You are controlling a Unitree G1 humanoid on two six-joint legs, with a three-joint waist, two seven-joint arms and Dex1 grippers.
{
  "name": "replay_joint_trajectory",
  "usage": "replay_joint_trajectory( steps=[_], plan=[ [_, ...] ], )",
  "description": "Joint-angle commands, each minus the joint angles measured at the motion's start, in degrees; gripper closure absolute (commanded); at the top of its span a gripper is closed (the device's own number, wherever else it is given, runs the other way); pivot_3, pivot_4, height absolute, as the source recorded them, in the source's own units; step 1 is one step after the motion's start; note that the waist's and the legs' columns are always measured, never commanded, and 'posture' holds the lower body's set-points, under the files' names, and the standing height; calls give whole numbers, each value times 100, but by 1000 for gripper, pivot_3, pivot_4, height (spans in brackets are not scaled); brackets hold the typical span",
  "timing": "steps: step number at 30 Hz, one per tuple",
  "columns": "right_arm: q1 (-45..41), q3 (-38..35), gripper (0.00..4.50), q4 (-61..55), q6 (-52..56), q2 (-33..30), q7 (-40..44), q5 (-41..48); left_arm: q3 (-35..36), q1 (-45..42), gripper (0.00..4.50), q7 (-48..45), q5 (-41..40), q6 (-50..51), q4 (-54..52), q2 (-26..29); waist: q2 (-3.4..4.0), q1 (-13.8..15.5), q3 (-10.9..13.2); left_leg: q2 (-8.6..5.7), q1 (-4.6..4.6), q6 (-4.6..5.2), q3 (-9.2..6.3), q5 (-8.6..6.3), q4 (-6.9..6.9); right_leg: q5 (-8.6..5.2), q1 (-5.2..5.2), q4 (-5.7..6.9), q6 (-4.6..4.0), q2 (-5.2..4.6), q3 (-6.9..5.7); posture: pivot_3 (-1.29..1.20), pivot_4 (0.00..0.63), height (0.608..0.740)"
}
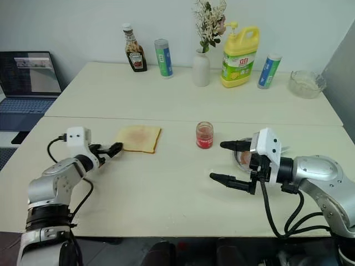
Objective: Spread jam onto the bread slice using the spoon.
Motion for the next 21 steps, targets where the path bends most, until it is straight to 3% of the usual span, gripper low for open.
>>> replay_joint_trajectory(
  steps=[1,5,7,9,19,21],
  plan=[
    [-115,-12,53,-163,-6,-85,130,121,-111,-264,0,-254,-97,135,93,-1,0,-1,0,0,-1,0,-3,0,0,0,0,0,0,0,-2,0,150,740],
    [-96,-18,53,-201,-14,-46,75,98,-125,-584,0,-270,-96,315,571,-43,0,-2,0,0,-1,-1,-11,0,-1,0,2,1,0,0,-10,0,150,740],
    [-67,-44,0,-235,-1,-43,37,113,-180,-667,415,-340,-90,377,726,-35,1,-2,0,0,0,-1,-13,0,-1,0,4,2,0,0,-13,0,150,740],
    [-17,-84,0,-271,2,-50,10,121,-289,-714,903,-435,-28,386,836,-7,1,1,-1,-1,1,-1,-15,0,0,0,6,2,0,-1,-15,0,150,740],
    [208,-264,0,-387,53,-91,-113,158,-382,-881,4182,-648,94,379,1228,23,2,9,-1,-4,2,-2,-22,1,1,0,12,3,0,-5,-26,0,150,740],
    [254,-299,0,-385,61,-104,-123,154,-477,-810,4488,-1003,-9,475,1082,69,3,7,-2,-4,3,-2,-23,1,1,0,12,3,0,-5,-26,0,150,740]
  ],
)
